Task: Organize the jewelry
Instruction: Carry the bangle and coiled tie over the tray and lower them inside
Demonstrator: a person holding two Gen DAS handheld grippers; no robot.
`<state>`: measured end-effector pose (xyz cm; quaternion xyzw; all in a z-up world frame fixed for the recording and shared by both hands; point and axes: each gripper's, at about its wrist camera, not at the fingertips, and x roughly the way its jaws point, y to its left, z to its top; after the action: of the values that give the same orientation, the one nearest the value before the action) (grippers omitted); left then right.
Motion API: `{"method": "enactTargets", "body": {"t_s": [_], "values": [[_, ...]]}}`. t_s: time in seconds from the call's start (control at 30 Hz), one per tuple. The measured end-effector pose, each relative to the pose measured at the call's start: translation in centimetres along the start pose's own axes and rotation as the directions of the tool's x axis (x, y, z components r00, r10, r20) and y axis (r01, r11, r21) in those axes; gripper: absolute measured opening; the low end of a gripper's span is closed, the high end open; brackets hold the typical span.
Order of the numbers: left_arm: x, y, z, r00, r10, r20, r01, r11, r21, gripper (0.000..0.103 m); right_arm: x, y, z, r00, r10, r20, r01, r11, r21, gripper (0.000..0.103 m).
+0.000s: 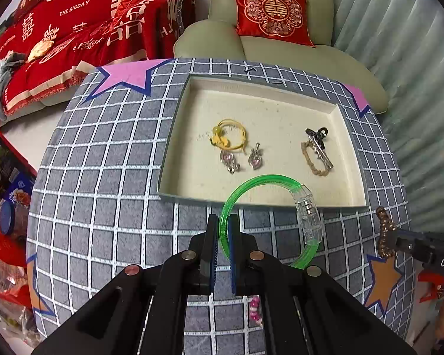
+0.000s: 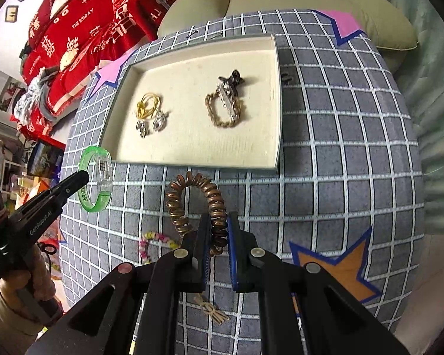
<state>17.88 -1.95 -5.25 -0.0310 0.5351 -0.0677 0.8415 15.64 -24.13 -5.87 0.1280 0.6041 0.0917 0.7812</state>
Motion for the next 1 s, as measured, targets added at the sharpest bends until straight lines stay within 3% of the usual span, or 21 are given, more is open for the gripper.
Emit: {"method": "enactTargets", "body": {"t_s": [0.47,1.0], "values": [[1.9,-0.6,3.6,1.0,0.018,0.018,-0.018,1.0,0.008,0.016,0.8,-0.6,4.5,1.0,0.012,0.01,-0.012,1.0,-0.013,0.012],[7.2,-1.7,6.3,0.997,0.078,-0.013,-0.078,0.997,0.019,0.016,4.7,-1.6,9.7,1.0,0.003,-0.005,-0.003,1.0,-0.016,0.012]]}}
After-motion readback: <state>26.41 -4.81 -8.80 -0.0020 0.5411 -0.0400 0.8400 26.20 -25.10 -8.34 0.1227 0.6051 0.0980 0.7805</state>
